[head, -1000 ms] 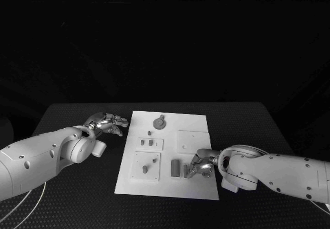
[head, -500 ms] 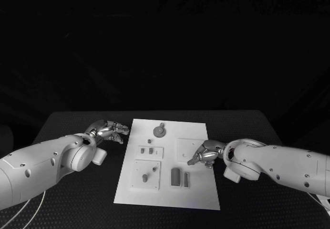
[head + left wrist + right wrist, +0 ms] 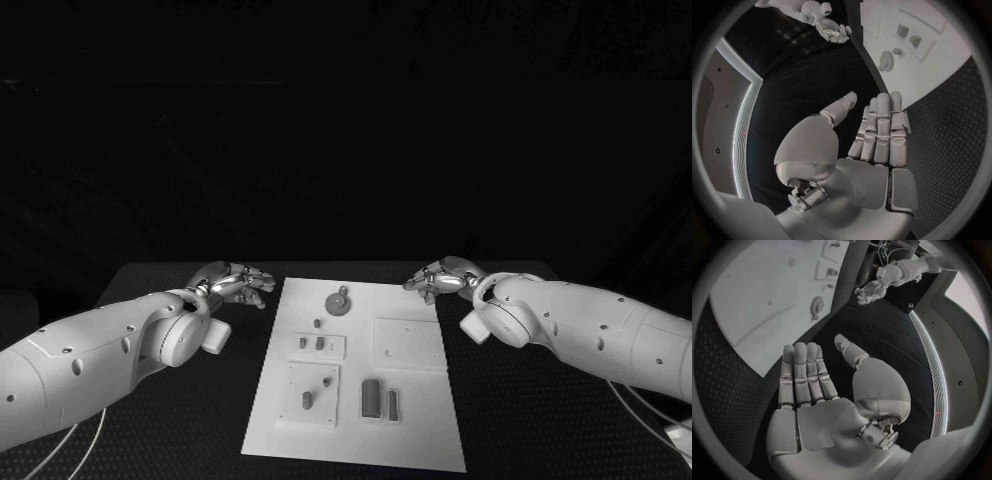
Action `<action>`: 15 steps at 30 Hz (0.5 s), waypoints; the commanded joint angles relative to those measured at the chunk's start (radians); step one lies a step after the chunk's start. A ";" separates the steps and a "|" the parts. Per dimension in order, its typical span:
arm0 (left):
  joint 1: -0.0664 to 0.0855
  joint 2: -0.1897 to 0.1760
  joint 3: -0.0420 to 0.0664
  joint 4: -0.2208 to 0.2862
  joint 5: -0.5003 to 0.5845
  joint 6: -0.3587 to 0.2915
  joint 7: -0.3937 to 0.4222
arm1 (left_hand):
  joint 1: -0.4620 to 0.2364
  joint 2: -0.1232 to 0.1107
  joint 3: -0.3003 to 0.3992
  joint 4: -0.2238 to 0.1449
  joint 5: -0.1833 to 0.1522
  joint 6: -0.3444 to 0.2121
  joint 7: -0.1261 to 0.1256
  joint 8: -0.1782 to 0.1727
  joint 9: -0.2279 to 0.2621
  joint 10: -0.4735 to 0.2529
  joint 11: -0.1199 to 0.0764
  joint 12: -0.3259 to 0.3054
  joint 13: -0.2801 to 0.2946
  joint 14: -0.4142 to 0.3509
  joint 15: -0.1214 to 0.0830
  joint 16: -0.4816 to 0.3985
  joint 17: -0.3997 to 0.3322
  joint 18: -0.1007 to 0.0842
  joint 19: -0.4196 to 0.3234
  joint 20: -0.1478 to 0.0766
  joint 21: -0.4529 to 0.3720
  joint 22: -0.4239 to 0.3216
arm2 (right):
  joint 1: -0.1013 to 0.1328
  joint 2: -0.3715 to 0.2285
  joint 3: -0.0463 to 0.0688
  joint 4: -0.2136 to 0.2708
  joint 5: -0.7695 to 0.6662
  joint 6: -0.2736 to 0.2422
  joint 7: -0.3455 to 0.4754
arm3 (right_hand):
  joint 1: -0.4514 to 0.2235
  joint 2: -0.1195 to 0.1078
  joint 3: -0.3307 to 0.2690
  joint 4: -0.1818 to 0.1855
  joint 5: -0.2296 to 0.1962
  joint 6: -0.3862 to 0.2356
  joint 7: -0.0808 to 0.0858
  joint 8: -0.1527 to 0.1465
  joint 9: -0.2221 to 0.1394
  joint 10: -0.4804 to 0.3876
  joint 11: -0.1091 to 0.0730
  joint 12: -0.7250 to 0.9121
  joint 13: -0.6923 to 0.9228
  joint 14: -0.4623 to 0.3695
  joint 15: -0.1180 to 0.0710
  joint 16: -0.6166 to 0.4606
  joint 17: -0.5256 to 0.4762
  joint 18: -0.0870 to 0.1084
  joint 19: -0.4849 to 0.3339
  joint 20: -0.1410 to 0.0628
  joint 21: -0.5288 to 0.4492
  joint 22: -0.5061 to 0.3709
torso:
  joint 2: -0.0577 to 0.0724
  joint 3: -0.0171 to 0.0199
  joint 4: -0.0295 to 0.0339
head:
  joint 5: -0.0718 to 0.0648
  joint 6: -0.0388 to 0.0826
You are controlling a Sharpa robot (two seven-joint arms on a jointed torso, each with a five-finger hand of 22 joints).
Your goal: Assemble the parts on the task board
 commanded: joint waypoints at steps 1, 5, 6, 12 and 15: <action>0.005 0.023 0.001 -0.043 0.059 0.033 0.060 | -0.015 0.000 0.013 -0.002 -0.006 0.002 -0.008 0.006 0.002 0.001 0.004 -0.001 -0.001 -0.043 0.034 -0.109 -0.036 -0.027 -0.089 0.027 -0.017 -0.045 | -0.001 0.042 0.009 -0.082 0.132 0.038 0.151 | 0.021 0.008 0.014 0.002 0.004 -0.035 0.011 -0.013 -0.008 -0.049 0.039 -0.159 -0.138 -0.083 0.086 -0.193 -0.097 -0.031 -0.115 0.030 -0.107 -0.051 | -0.027 0.0005 -0.0048 | 0.012 0.012; 0.007 0.060 0.002 -0.114 0.076 0.050 0.091 | -0.032 -0.003 0.015 -0.010 -0.009 -0.040 -0.017 -0.012 -0.005 -0.099 0.019 -0.016 -0.043 -0.178 0.095 -0.265 -0.078 -0.030 -0.235 0.090 -0.021 -0.124 | -0.017 0.093 0.038 -0.170 0.148 0.071 0.190 | 0.041 0.032 0.011 -0.003 0.002 -0.077 0.009 -0.019 -0.025 -0.041 0.086 -0.376 -0.360 -0.120 0.163 -0.471 -0.221 -0.064 -0.228 0.066 -0.233 -0.116 | -0.037 0.0025 -0.0065 | 0.020 0.036; 0.007 0.069 0.002 -0.131 0.078 0.055 0.097 | -0.039 -0.003 0.010 -0.012 -0.011 -0.060 -0.025 -0.020 -0.007 -0.136 0.017 -0.013 -0.061 -0.219 0.108 -0.304 -0.089 -0.030 -0.294 0.111 -0.020 -0.155 | -0.023 0.106 0.048 -0.189 0.155 0.079 0.196 | 0.039 0.038 0.010 -0.005 0.002 -0.085 0.006 -0.020 -0.029 -0.047 0.088 -0.409 -0.393 -0.137 0.169 -0.512 -0.238 -0.068 -0.245 0.071 -0.257 -0.130 | -0.040 0.0040 -0.0079 | 0.022 0.040; 0.006 0.129 0.003 -0.226 0.098 0.071 0.105 | -0.051 0.006 -0.024 -0.020 -0.012 -0.115 -0.039 -0.037 -0.009 -0.213 0.006 -0.012 -0.113 -0.309 0.123 -0.395 -0.116 -0.030 -0.363 0.142 -0.018 -0.244 | -0.051 0.146 0.079 -0.251 0.168 0.100 0.216 | 0.037 0.056 -0.016 -0.001 0.003 -0.115 0.000 -0.010 -0.054 -0.008 0.088 -0.542 -0.560 -0.123 0.165 -0.656 -0.307 -0.056 -0.219 0.088 -0.341 -0.188 | -0.053 0.0093 -0.0176 | 0.039 0.059; 0.004 0.141 0.003 -0.233 0.098 0.093 0.107 | -0.047 0.009 -0.031 -0.020 -0.012 -0.118 -0.039 -0.034 -0.005 -0.217 0.004 -0.010 -0.126 -0.306 0.127 -0.403 -0.116 -0.030 -0.363 0.144 -0.017 -0.272 | -0.057 0.145 0.086 -0.257 0.172 0.100 0.218 | 0.036 0.060 -0.021 0.000 0.003 -0.117 0.004 -0.007 -0.060 0.003 0.090 -0.553 -0.580 -0.115 0.167 -0.668 -0.312 -0.054 -0.216 0.090 -0.352 -0.192 | -0.055 0.0140 -0.0194 | 0.045 0.066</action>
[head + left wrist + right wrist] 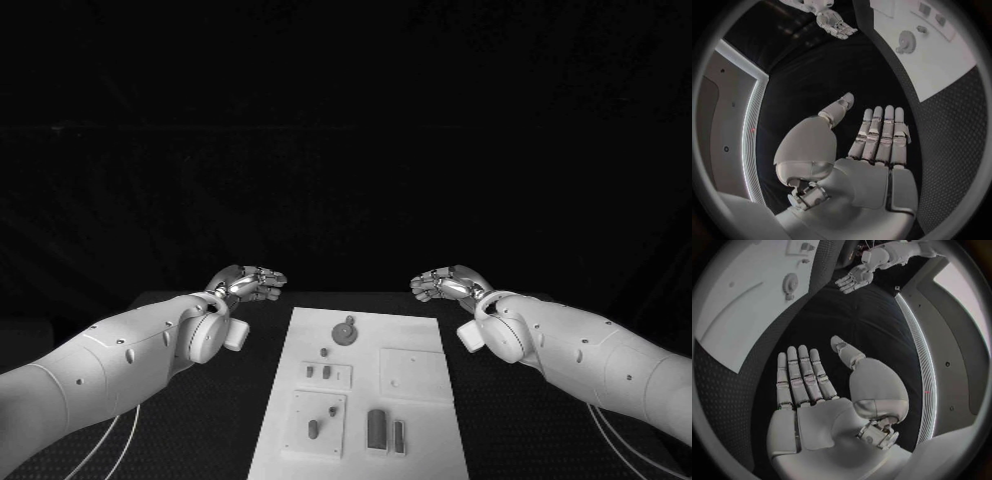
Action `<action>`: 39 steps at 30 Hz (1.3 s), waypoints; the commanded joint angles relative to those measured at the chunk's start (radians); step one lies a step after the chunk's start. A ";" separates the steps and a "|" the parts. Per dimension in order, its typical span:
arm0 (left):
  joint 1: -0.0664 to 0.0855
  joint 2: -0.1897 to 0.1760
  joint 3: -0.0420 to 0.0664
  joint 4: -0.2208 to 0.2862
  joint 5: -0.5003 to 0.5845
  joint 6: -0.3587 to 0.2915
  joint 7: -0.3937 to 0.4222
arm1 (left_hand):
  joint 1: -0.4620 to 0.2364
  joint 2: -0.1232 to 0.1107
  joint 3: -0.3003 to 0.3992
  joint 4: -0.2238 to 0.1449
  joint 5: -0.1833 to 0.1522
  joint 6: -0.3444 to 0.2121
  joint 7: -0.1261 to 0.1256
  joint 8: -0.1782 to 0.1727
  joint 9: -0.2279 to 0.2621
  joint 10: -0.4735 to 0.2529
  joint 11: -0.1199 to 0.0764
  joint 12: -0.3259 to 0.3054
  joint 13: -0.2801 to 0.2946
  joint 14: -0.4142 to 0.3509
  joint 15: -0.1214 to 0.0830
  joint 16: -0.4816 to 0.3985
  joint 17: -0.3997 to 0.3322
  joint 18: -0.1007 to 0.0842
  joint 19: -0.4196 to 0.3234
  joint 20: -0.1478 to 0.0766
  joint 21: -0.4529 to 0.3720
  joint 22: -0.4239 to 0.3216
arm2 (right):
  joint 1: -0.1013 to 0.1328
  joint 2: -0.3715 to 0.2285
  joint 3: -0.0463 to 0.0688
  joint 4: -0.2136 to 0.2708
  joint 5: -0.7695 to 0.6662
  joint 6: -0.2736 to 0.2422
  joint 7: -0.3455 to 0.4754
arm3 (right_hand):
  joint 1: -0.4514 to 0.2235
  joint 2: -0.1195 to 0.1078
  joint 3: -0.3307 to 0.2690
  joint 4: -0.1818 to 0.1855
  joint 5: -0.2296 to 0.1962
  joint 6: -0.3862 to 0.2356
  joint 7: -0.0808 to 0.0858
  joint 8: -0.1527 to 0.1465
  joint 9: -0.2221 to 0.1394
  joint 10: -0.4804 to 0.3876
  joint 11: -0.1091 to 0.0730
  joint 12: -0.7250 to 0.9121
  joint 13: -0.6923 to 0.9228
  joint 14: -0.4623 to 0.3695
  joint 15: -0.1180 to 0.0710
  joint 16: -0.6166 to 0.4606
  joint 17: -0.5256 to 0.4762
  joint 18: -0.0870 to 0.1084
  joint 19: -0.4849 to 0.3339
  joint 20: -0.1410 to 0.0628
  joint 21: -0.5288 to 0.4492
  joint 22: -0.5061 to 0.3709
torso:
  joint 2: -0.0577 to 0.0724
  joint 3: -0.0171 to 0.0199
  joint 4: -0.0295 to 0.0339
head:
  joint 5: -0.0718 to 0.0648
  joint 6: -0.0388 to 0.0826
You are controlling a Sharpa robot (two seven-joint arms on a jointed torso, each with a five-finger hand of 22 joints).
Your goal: Assemble the parts on the task board
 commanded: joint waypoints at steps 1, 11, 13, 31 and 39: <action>-0.001 0.007 0.001 -0.004 0.028 0.060 0.038 | -0.002 0.007 -0.009 0.000 -0.002 -0.006 0.001 0.000 0.003 -0.004 -0.001 0.001 -0.007 0.000 0.003 -0.006 -0.001 -0.007 -0.002 0.001 0.000 -0.016 | -0.004 0.003 0.005 -0.013 0.034 0.039 0.050 | -0.003 0.011 -0.010 0.001 0.003 -0.008 0.003 0.005 -0.004 0.013 0.002 -0.008 -0.014 0.009 0.002 -0.008 -0.003 0.007 0.007 0.001 -0.008 -0.002 | -0.007 0.0074 -0.0046 | 0.008 0.011; -0.013 -0.005 0.006 0.034 0.020 -0.009 0.027 | -1.006 0.061 -0.541 0.282 -0.053 -0.737 -0.142 -0.281 -0.459 -0.927 -0.128 -0.066 -0.198 -0.673 -0.145 -0.533 -0.249 -0.007 -0.695 -0.069 -0.063 -0.940 | -0.010 -0.007 0.008 0.017 0.033 -0.022 0.028 | -0.968 0.025 -0.544 0.285 -0.092 -0.778 -0.180 -0.212 -0.529 -0.869 -0.164 -0.296 -0.214 -0.701 -0.174 -0.497 -0.316 -0.147 -0.451 -0.220 -0.360 -1.017 | -0.023 0.0075 -0.0103 | 0.013 -0.003; -0.023 -0.017 0.011 0.071 0.031 -0.041 0.042 | -1.006 0.061 -0.541 0.282 -0.053 -0.737 -0.142 -0.281 -0.459 -0.927 -0.128 -0.066 -0.198 -0.673 -0.145 -0.533 -0.249 -0.007 -0.695 -0.069 -0.063 -0.940 | -0.015 -0.017 0.009 0.054 0.051 -0.053 0.039 | -0.968 0.025 -0.544 0.285 -0.092 -0.778 -0.180 -0.212 -0.529 -0.869 -0.164 -0.296 -0.214 -0.701 -0.174 -0.497 -0.316 -0.147 -0.451 -0.220 -0.360 -1.017 | -0.041 0.0098 -0.0167 | 0.018 -0.017; -0.156 -0.195 0.086 0.589 0.175 -0.487 0.264 | -1.006 0.061 -0.541 0.282 -0.053 -0.737 -0.142 -0.281 -0.459 -0.927 -0.128 -0.066 -0.198 -0.673 -0.145 -0.533 -0.249 -0.007 -0.695 -0.069 -0.063 -0.940 | -0.086 -0.170 0.023 0.588 0.311 -0.508 0.197 | -0.968 0.025 -0.544 0.285 -0.092 -0.778 -0.180 -0.212 -0.529 -0.869 -0.164 -0.296 -0.214 -0.701 -0.174 -0.497 -0.316 -0.147 -0.451 -0.220 -0.360 -1.017 | -0.118 0.0193 -0.0429 | 0.038 -0.075; -0.185 -0.235 0.102 0.704 0.207 -0.586 0.313 | -1.006 0.061 -0.541 0.282 -0.053 -0.737 -0.142 -0.281 -0.459 -0.927 -0.128 -0.066 -0.198 -0.673 -0.145 -0.533 -0.249 -0.007 -0.695 -0.069 -0.063 -0.940 | -0.107 -0.214 0.026 0.742 0.386 -0.639 0.243 | -0.968 0.025 -0.544 0.285 -0.092 -0.778 -0.180 -0.212 -0.529 -0.869 -0.164 -0.296 -0.214 -0.701 -0.174 -0.497 -0.316 -0.147 -0.451 -0.220 -0.360 -1.017 | -0.118 0.0193 -0.0429 | 0.038 -0.075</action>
